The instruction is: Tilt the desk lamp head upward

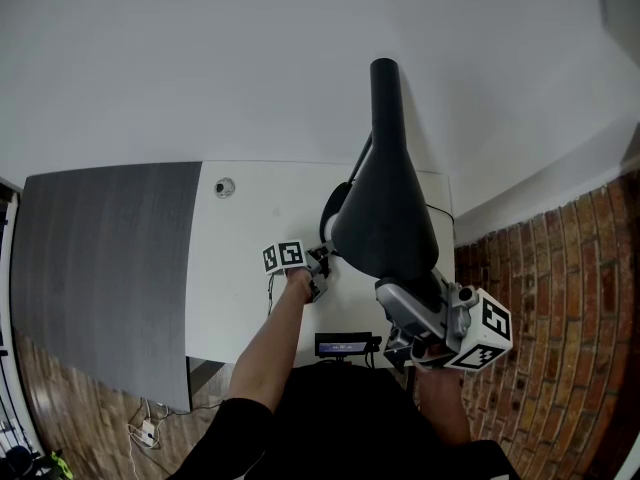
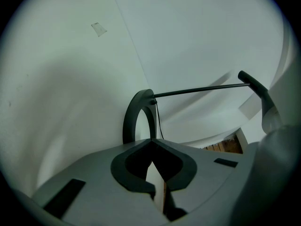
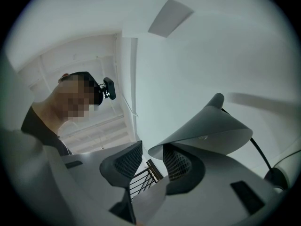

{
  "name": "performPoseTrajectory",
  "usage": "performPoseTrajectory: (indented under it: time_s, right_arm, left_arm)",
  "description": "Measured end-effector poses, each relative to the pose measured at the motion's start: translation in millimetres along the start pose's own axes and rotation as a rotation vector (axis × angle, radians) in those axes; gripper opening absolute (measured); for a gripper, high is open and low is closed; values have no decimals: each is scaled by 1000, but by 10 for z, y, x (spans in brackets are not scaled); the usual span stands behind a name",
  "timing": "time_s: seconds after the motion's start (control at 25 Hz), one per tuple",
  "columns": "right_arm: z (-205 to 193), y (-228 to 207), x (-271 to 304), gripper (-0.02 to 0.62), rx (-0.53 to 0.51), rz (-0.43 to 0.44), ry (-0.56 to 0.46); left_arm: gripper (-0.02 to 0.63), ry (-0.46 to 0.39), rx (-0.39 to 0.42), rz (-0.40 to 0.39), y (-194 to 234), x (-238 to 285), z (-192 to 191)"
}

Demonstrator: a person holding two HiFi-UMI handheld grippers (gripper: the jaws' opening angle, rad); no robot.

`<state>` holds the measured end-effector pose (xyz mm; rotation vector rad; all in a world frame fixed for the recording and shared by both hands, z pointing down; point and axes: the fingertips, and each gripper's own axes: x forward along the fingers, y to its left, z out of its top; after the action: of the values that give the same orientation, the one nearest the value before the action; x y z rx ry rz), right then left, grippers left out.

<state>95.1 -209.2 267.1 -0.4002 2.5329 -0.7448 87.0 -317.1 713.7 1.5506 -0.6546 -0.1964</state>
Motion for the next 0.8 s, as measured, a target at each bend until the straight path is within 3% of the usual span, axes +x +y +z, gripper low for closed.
performPoseTrajectory:
  time_s: [0.8]
  right_arm:
    - [335,190,180,141,-46,63,-28]
  left_arm:
    - [11,-3,5,3,-8,-6,1]
